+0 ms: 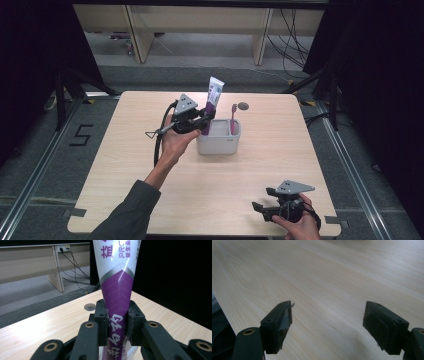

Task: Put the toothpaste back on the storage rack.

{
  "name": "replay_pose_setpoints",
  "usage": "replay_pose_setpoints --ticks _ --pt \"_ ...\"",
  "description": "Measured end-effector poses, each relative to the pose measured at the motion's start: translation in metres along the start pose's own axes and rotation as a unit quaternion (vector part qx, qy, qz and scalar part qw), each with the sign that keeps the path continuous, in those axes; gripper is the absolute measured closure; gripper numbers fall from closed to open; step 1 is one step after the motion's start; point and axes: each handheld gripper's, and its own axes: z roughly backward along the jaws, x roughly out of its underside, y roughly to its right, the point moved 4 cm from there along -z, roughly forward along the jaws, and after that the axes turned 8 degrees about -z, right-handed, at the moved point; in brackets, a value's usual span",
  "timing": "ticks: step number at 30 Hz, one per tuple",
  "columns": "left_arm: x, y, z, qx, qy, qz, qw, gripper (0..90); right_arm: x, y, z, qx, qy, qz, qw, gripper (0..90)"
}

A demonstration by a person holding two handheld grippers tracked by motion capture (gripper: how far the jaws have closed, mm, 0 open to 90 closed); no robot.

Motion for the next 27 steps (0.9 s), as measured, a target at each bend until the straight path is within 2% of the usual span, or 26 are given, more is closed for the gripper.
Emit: replay_pose_setpoints --ticks 2,3,4,5,7,9,11,13,14,15,18,19,24,25,27 --pt "-0.002 0.0 -0.003 -0.001 -0.001 0.005 1.0 74.1 0.0 0.0 0.0 0.0 0.0 -0.001 1.0 24.1" --pt "-0.003 -0.001 -0.004 -0.002 0.0 0.005 1.0 74.1 0.0 -0.002 -0.001 -0.004 0.0 -0.011 0.9999 24.1" --pt "-0.004 0.0 -0.007 0.0 0.001 0.003 1.0 74.1 0.0 0.0 0.0 -0.001 0.002 -0.001 1.0 24.1" --pt "-0.005 0.0 -0.008 -0.001 0.001 0.003 1.0 74.1 0.001 -0.001 0.0 -0.002 -0.002 -0.008 1.0 24.1" --pt "-0.006 0.001 -0.011 -0.003 -0.001 0.002 1.0 74.1 0.0 0.001 0.0 0.001 0.0 0.001 1.0 24.1" --pt "-0.007 0.001 -0.014 -0.004 -0.001 -0.001 1.0 74.1 0.0 0.0 0.0 0.0 0.0 0.001 1.0 24.1" --pt "-0.008 0.001 -0.019 -0.005 0.001 0.004 1.0 74.1 0.0 0.0 -0.001 -0.003 -0.003 0.001 1.0 24.1" --pt "-0.007 0.001 -0.023 -0.006 -0.002 0.001 1.0 74.1 0.0 -0.001 -0.001 -0.003 -0.003 -0.001 1.0 24.1" --pt "-0.007 0.001 -0.026 -0.007 -0.001 0.001 1.0 74.1 0.001 -0.002 -0.001 -0.007 -0.005 -0.009 0.9999 24.1" --pt "-0.007 0.001 -0.028 -0.009 -0.002 0.0 1.0 74.1 0.0 0.0 -0.001 -0.002 -0.004 0.0 1.0 24.1" --pt "-0.006 0.0 -0.033 -0.013 -0.002 0.004 0.9999 74.1 0.0 0.0 -0.001 -0.003 0.0 0.001 1.0 24.1" --pt "-0.006 0.0 -0.034 -0.014 -0.002 0.002 0.9999 74.1 0.001 -0.002 0.0 -0.006 -0.007 -0.009 0.9999 24.1" --pt "-0.004 0.0 -0.041 -0.015 0.001 0.008 0.9999 74.1 0.0 -0.002 -0.001 -0.006 -0.002 -0.009 0.9999 24.1" --pt "-0.003 0.0 -0.044 -0.015 0.0 0.004 0.9999 74.1 0.0 -0.001 0.0 -0.005 0.0 -0.003 1.0 24.1" --pt "-0.001 0.0 -0.047 -0.016 -0.001 0.007 0.9998 74.1 0.0 -0.001 0.0 -0.003 -0.001 0.002 1.0 24.1"
